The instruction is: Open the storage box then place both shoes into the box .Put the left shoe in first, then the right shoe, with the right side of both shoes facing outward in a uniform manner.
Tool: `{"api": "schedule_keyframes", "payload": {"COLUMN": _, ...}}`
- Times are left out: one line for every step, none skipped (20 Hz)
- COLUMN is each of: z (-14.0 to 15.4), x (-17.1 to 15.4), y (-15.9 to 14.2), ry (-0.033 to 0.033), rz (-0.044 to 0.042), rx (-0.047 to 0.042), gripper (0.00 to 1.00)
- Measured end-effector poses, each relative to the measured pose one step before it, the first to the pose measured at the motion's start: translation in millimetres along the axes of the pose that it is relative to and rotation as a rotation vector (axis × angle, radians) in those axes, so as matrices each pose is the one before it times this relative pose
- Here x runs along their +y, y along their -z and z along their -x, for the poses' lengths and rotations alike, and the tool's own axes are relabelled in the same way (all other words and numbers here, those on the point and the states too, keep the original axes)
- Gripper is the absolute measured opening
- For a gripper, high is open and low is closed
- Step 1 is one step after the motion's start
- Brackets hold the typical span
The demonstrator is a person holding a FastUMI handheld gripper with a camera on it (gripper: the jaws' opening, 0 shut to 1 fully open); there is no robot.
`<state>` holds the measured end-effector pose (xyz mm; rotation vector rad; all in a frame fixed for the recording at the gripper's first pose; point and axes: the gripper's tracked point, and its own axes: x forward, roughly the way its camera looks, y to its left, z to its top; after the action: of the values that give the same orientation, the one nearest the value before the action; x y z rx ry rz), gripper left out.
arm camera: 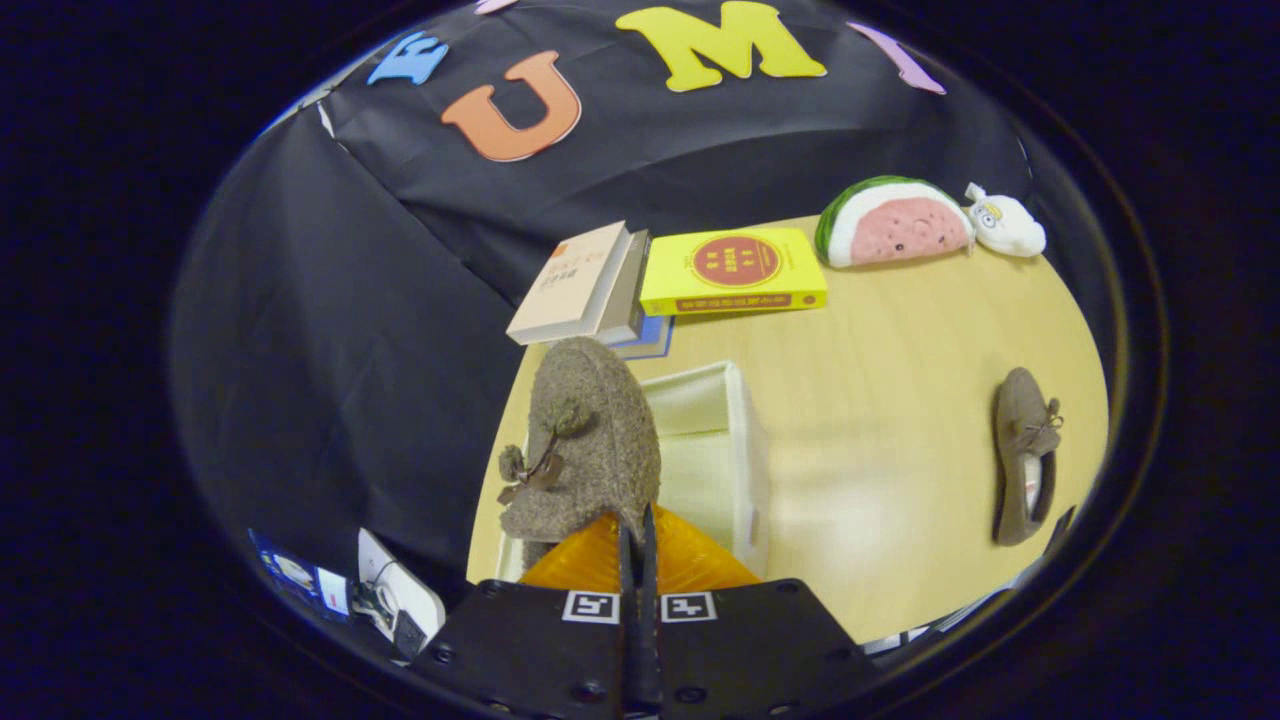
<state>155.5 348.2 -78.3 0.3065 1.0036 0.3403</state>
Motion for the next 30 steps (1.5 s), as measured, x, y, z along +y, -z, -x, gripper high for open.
{"api": "schedule_keyframes", "payload": {"z": -14.33, "x": -0.11, "y": 8.48, "ry": 0.02674, "rz": -0.00874, "rx": 0.01352, "gripper": 0.01}}
{"api": "schedule_keyframes", "payload": {"z": -13.0, "x": 1.57, "y": 9.81, "ry": 0.01755, "rz": -0.02155, "rx": 0.01266, "gripper": 0.0}}
{"api": "schedule_keyframes", "payload": {"z": -13.47, "x": 2.51, "y": 8.85, "ry": 0.0106, "rz": -0.0191, "rx": 0.00969, "gripper": 0.0}}
{"api": "schedule_keyframes", "payload": {"z": -12.85, "x": 2.4, "y": 8.36, "ry": 0.00487, "rz": -0.01916, "rx": 0.01143, "gripper": 0.0}}
{"api": "schedule_keyframes", "payload": {"z": -13.21, "x": 2.89, "y": 6.99, "ry": 0.00098, "rz": -0.00931, "rx": 0.0183, "gripper": 0.0}}
{"api": "schedule_keyframes", "payload": {"z": -11.42, "x": 1.11, "y": 4.85, "ry": 0.01083, "rz": -0.01341, "rx": 0.01468, "gripper": 0.01}}
{"api": "schedule_keyframes", "payload": {"z": -10.5, "x": 0.13, "y": 3.41, "ry": 0.01459, "rz": -0.02348, "rx": 0.03046, "gripper": 0.01}}
{"api": "schedule_keyframes", "payload": {"z": -10.04, "x": 0.3, "y": 5.64, "ry": 0.02093, "rz": -0.0123, "rx": 0.03331, "gripper": 0.0}}
{"api": "schedule_keyframes", "payload": {"z": -7.36, "x": -1.29, "y": 1.29, "ry": 0.02991, "rz": 0.00884, "rx": 0.01952, "gripper": 0.01}}
{"api": "schedule_keyframes", "payload": {"z": -9.14, "x": -1.75, "y": -0.25, "ry": 0.03018, "rz": 0.02772, "rx": 0.01315, "gripper": 0.0}}
{"api": "schedule_keyframes", "payload": {"z": -5.48, "x": -4.41, "y": 0.8, "ry": 0.03741, "rz": 0.02767, "rx": 0.00955, "gripper": 0.0}}
{"api": "schedule_keyframes", "payload": {"z": -1.83, "x": -1.67, "y": 1.43, "ry": 0.02703, "rz": 0.02534, "rx": 0.00095, "gripper": 0.01}}
{"api": "schedule_keyframes", "payload": {"z": -0.1, "x": 1.2, "y": -1.85, "ry": 0.00707, "rz": 0.02191, "rx": -0.00474, "gripper": 0.01}}
{"api": "schedule_keyframes", "payload": {"z": 0.76, "x": 4.33, "y": -0.99, "ry": -0.01337, "rz": 0.01143, "rx": -0.00435, "gripper": 0.01}}
{"api": "schedule_keyframes", "payload": {"z": 1.37, "x": 4.03, "y": 1.24, "ry": -0.02245, "rz": 0.00374, "rx": 0.00768, "gripper": 0.01}}
{"api": "schedule_keyframes", "payload": {"z": 3.18, "x": 2.68, "y": 2.5, "ry": -0.01778, "rz": -0.00505, "rx": 0.01007, "gripper": 0.05}}
{"api": "schedule_keyframes", "payload": {"z": 3.2, "x": 1.78, "y": 2.46, "ry": -0.02635, "rz": -0.00299, "rx": 0.0166, "gripper": 0.08}}
{"api": "schedule_keyframes", "payload": {"z": 6.89, "x": -0.03, "y": 2.52, "ry": -0.00975, "rz": -0.00145, "rx": 0.01348, "gripper": 0.15}}
{"api": "schedule_keyframes", "payload": {"z": 9.39, "x": 0.08, "y": 1.17, "ry": -0.02842, "rz": -0.00024, "rx": 0.02794, "gripper": 0.22}}
{"api": "schedule_keyframes", "payload": {"z": 9.72, "x": 1.23, "y": -0.04, "ry": -0.02302, "rz": 0.01026, "rx": 0.01066, "gripper": 0.23}}
{"api": "schedule_keyframes", "payload": {"z": 13.52, "x": -3.99, "y": -4.62, "ry": -0.00889, "rz": 0.01456, "rx": -0.01074, "gripper": 0.29}}
{"api": "schedule_keyframes", "payload": {"z": 16.37, "x": -4.88, "y": -5.06, "ry": 0.00529, "rz": 0.02572, "rx": -0.02574, "gripper": 0.37}}
{"api": "schedule_keyframes", "payload": {"z": 20.07, "x": -5.25, "y": -4.11, "ry": 0.00322, "rz": 0.02876, "rx": -0.02541, "gripper": 0.45}}
{"api": "schedule_keyframes", "payload": {"z": 21.96, "x": -3.54, "y": -5.21, "ry": -0.00329, "rz": 0.03202, "rx": -0.02386, "gripper": 0.53}}
{"api": "schedule_keyframes", "payload": {"z": 18.35, "x": -3.01, "y": -1.22, "ry": -0.00811, "rz": 0.03105, "rx": -0.01316, "gripper": 0.55}}
{"api": "schedule_keyframes", "payload": {"z": 17.66, "x": -5.19, "y": 1.83, "ry": -0.00951, "rz": 0.02237, "rx": -0.00627, "gripper": 0.68}}
{"api": "schedule_keyframes", "payload": {"z": 15.33, "x": -7.88, "y": 2.05, "ry": 0.00516, "rz": 0.00641, "rx": -0.00535, "gripper": 0.8}}
{"api": "schedule_keyframes", "payload": {"z": 14.04, "x": -12.69, "y": 3.38, "ry": 0.01971, "rz": 0.00874, "rx": 0.00303, "gripper": 0.85}}
{"api": "schedule_keyframes", "payload": {"z": 11.95, "x": -15.61, "y": 2.19, "ry": 0.02875, "rz": 0.0017, "rx": -0.00124, "gripper": 0.89}}
{"api": "schedule_keyframes", "payload": {"z": 8.96, "x": -16.71, "y": 0.98, "ry": 0.03165, "rz": 0.00138, "rx": -0.00283, "gripper": 0.89}}
